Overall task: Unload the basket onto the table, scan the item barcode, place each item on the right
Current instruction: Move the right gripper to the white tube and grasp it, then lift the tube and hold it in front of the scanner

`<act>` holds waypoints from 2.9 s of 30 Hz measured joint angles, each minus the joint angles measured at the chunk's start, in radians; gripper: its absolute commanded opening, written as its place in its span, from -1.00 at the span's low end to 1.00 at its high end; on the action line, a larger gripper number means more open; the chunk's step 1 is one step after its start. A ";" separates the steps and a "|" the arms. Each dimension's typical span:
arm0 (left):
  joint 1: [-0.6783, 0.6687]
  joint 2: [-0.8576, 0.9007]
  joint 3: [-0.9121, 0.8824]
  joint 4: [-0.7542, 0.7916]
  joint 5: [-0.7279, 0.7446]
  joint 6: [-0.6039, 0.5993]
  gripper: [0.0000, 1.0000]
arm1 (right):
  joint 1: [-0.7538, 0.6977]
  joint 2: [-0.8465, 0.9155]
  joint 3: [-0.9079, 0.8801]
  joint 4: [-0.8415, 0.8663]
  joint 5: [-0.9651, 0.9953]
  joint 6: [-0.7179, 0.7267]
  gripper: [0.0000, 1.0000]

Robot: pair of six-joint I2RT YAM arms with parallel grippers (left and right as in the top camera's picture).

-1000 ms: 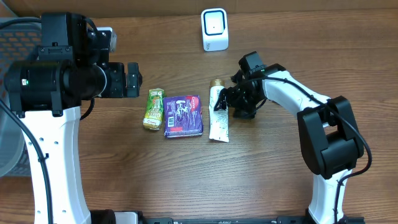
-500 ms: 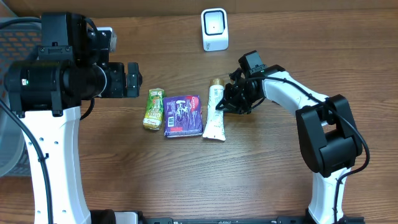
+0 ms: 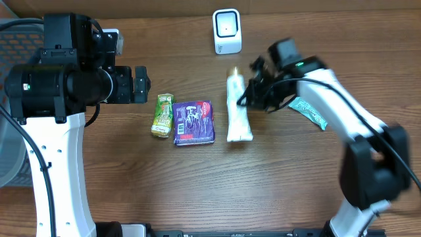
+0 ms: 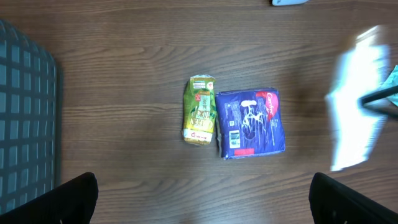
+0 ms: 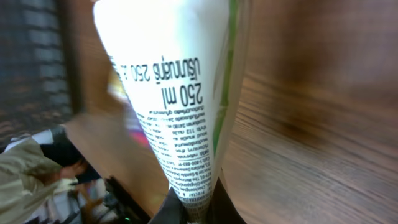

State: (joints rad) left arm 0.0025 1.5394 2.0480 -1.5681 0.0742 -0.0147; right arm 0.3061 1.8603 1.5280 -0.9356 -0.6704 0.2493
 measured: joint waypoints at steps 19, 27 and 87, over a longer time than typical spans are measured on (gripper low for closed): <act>0.000 0.000 0.000 0.000 0.000 0.000 0.99 | -0.037 -0.284 0.089 -0.112 0.015 -0.039 -0.93; 0.000 0.000 0.000 0.001 0.000 0.000 0.99 | -0.031 -0.261 0.181 -0.142 0.293 0.018 -0.93; 0.000 0.000 0.000 0.000 0.000 0.000 0.99 | 0.220 0.731 0.614 0.886 1.605 -1.250 -0.93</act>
State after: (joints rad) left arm 0.0025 1.5394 2.0480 -1.5677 0.0742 -0.0147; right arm 0.5262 2.5916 2.1418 -0.0494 0.9344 -1.0004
